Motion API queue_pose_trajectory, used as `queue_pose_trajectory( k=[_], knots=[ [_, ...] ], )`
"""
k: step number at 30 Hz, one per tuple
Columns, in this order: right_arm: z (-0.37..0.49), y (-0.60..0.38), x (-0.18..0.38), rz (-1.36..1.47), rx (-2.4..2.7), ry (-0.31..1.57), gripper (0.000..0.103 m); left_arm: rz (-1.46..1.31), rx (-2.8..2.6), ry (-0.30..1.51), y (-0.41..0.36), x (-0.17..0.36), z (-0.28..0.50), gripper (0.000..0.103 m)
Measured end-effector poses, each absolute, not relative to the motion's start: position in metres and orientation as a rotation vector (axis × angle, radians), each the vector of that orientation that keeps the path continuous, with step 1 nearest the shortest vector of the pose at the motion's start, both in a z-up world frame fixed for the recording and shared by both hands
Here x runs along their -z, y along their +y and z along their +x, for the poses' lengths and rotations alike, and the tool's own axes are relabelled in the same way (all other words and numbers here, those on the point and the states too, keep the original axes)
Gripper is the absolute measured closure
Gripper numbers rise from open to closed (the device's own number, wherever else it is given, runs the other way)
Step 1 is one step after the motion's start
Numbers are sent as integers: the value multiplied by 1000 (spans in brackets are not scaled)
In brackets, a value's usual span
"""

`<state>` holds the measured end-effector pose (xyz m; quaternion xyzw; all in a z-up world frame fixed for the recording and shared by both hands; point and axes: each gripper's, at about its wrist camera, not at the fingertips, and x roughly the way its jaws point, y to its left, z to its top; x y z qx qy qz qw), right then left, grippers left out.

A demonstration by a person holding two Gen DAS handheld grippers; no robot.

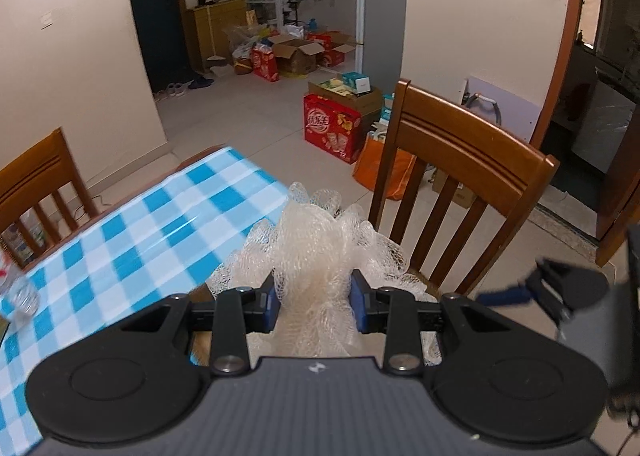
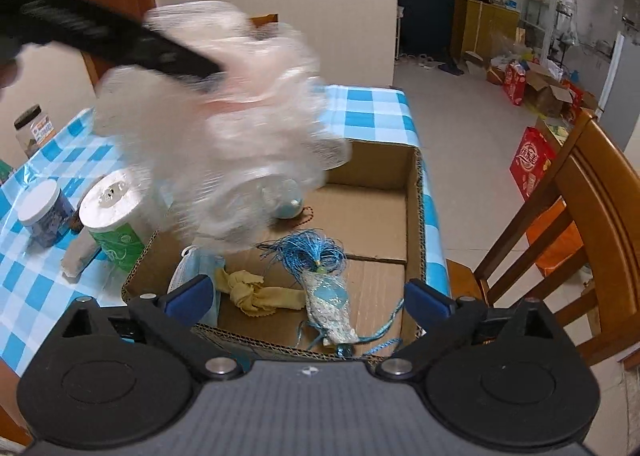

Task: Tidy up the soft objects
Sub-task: 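Open the left tool to drop the mesh pouf into the box, then move both open tools away from the box back over the table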

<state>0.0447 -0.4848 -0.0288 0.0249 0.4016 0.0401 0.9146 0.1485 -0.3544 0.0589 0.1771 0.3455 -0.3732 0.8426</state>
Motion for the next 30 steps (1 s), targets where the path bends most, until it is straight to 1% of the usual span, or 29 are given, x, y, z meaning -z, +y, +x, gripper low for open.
queue_pose_trajectory(
  k=[3, 4, 5, 6, 7, 8, 10, 12, 16, 21, 30],
  knots=[
    [39, -493, 27, 70, -68, 817, 0, 376, 799, 721, -378, -55, 158, 69],
    [38, -495, 26, 75, -61, 813, 0, 375, 799, 718, -385, -53, 161, 62],
    [37, -497, 26, 80, -54, 810, 0, 372, 798, 717, -393, -50, 165, 57],
    [35, -499, 26, 84, -49, 808, 0, 372, 795, 716, -399, -47, 169, 41],
    [34, -501, 26, 87, -43, 806, 0, 370, 795, 715, -405, -43, 173, 29],
    [34, -502, 27, 91, -34, 806, 0, 367, 787, 707, -409, -39, 175, 27],
    [33, -504, 29, 101, -23, 810, 0, 379, 771, 687, -417, -32, 176, 18],
    [31, -506, 31, 110, -16, 812, 0, 386, 762, 694, -420, -27, 177, 13],
    [29, -506, 35, 101, -3, 816, 0, 380, 759, 713, -415, -25, 172, 7],
    [32, -505, 36, 94, 9, 833, 0, 379, 725, 704, -400, -28, 160, 3],
    [41, -492, 38, 88, 21, 892, 0, 366, 639, 714, -359, -30, 142, 3]
  ],
)
